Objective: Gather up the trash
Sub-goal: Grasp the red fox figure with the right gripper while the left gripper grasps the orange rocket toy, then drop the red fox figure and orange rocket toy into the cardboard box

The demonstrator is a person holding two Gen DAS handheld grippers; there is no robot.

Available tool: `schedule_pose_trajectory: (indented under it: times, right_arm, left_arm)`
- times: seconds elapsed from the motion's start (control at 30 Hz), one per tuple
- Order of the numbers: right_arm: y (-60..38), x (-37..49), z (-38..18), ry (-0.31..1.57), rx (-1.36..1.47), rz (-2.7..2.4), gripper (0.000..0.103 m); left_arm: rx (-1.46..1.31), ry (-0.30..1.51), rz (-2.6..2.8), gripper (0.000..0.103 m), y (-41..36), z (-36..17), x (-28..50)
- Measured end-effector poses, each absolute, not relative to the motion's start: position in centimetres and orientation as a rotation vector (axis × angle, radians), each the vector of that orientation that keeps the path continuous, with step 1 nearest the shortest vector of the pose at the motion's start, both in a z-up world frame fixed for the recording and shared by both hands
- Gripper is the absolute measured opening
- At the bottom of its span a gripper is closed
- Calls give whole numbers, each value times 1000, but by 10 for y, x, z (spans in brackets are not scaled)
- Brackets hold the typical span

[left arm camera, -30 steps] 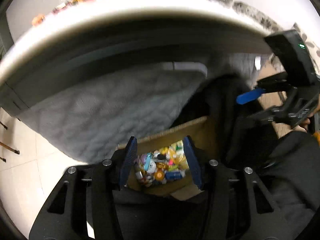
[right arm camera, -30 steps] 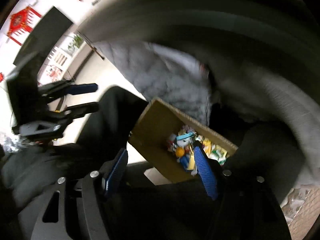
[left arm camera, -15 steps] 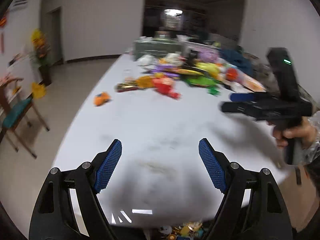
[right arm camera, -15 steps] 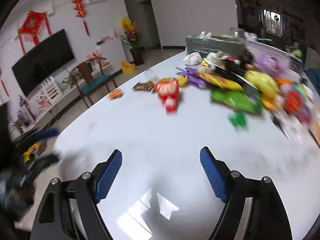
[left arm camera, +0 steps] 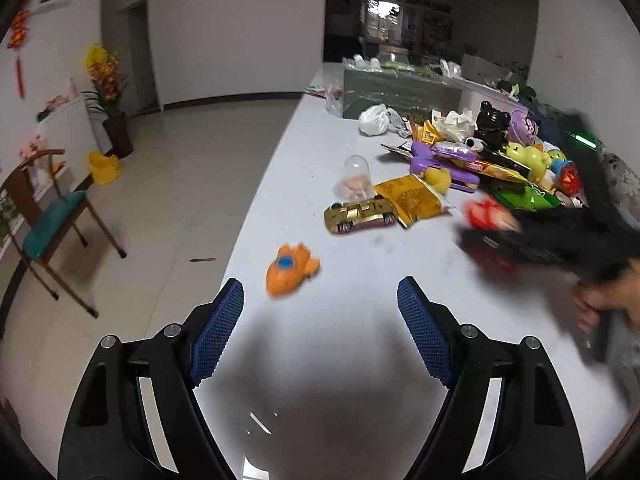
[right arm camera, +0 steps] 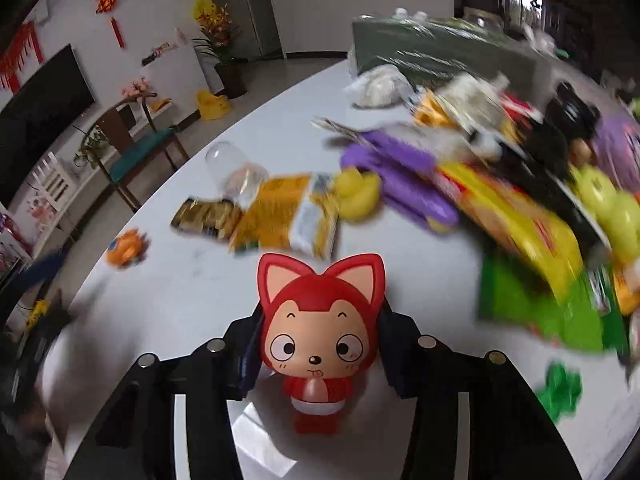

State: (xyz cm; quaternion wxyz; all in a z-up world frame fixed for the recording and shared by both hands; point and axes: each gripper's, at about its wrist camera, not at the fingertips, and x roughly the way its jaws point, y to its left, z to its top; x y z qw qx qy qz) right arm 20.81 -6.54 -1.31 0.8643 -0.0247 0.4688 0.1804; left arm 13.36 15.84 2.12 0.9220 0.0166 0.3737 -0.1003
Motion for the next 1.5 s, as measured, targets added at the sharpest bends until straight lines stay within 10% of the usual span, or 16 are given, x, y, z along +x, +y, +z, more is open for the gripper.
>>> schedule_pose_trajectory:
  times: [0.17,0.27,1.0,1.5]
  right_arm:
    - [-116,146,-8,989,-9,383,48]
    - [-143,116,-6,995,27,366,48]
    - [-191,-111,22,873,123,471,48]
    - [-148,-191,-110,1170,56,612,51]
  left_arm:
    - [58,870,-275,74,157,-3,174]
    - [66,910,-295,25,155,-9,177]
    - [125,778,-302,24,25,34,-77]
    - [209,1138,-312,28,20,-90,-150]
